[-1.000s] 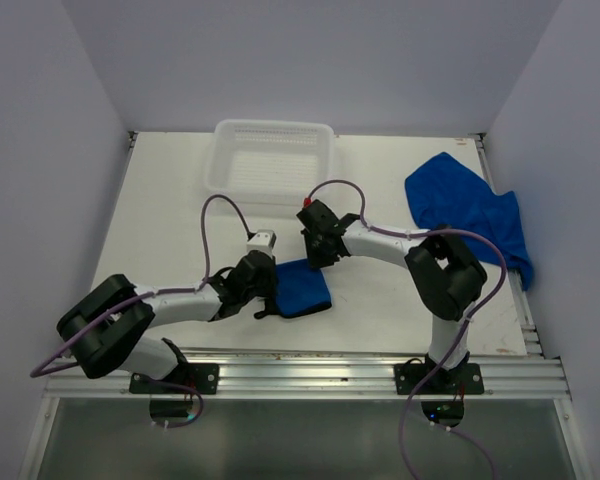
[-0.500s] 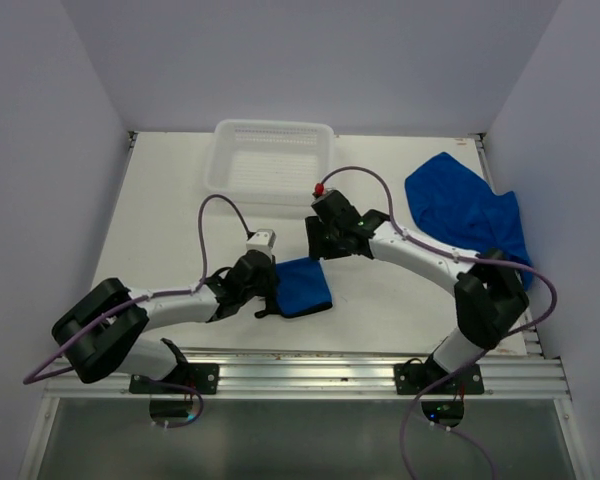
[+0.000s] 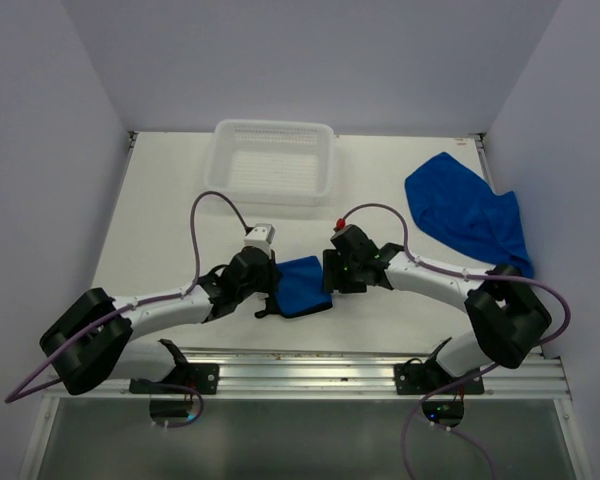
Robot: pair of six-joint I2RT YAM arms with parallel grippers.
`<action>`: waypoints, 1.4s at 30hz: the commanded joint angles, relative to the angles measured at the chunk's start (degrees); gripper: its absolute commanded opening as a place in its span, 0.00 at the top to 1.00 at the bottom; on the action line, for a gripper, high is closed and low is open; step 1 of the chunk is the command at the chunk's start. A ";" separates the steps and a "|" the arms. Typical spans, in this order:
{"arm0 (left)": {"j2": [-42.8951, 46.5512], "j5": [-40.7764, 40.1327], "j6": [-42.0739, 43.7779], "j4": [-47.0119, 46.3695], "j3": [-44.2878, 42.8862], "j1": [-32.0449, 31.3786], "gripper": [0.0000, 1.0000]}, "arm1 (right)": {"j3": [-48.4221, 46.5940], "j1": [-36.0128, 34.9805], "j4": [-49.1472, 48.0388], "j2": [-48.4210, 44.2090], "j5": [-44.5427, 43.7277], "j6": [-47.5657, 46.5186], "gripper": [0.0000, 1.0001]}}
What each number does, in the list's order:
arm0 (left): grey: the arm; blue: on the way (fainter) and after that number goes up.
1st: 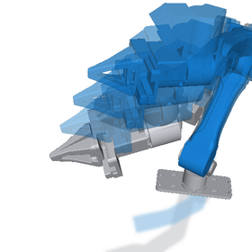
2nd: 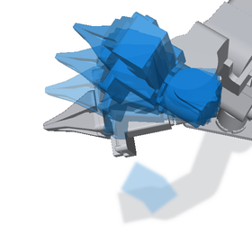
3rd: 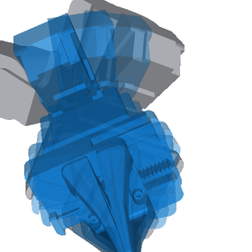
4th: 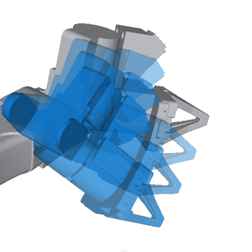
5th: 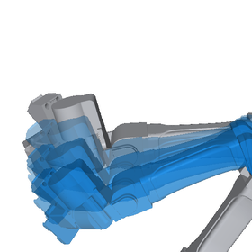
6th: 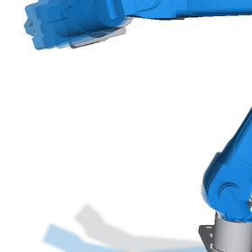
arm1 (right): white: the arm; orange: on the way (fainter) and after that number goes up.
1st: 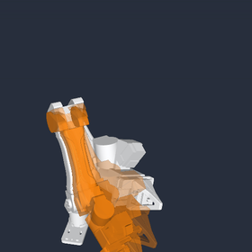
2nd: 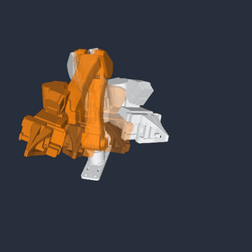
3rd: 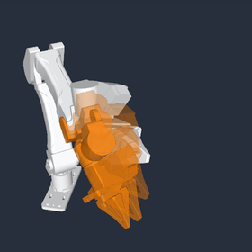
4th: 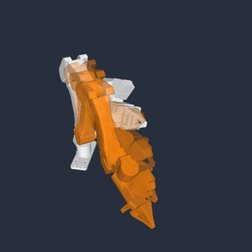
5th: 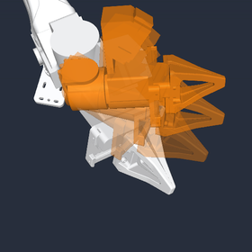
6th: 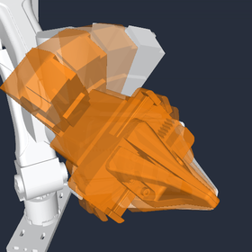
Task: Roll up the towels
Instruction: Fold the towel, then roll the towel
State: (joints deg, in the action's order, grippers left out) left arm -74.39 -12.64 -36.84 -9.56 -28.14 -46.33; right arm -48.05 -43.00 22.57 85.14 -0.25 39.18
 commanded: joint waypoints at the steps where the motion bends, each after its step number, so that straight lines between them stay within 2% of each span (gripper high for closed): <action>1: 1.97 1.30 -0.42 0.95 -3.14 -0.26 1.00 | 1.55 0.29 -5.86 0.37 2.80 3.44 0.41; 10: 3.37 1.83 -1.13 1.56 -3.41 -0.26 1.00 | 7.18 0.20 -11.40 0.37 6.49 7.31 0.43; 15: 2.50 2.89 -1.04 0.42 -5.08 -0.26 1.00 | 9.38 0.20 -13.07 0.38 7.11 8.54 0.48; 22: -4.78 5.70 -0.86 -2.82 -10.26 -0.26 1.00 | 10.52 0.20 -12.55 -0.77 6.76 9.34 0.57; 29: -12.70 11.84 -3.15 -7.39 -10.01 -0.26 1.00 | 12.19 -0.15 -11.23 -0.50 4.30 9.34 0.59; 34: -16.92 12.38 -3.68 -10.47 -9.65 -0.34 1.00 | 13.51 -0.59 -12.37 -0.07 4.21 9.60 0.60; 42: -19.65 11.77 -2.80 -10.13 -10.80 -0.34 1.00 | 16.23 -1.29 -14.65 0.46 4.65 9.51 0.65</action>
State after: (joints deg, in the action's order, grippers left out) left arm -93.38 -1.06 -39.83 -16.62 -37.39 -46.33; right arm -35.31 -43.62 4.29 83.88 5.82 49.06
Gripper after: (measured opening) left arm 0.006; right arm 0.356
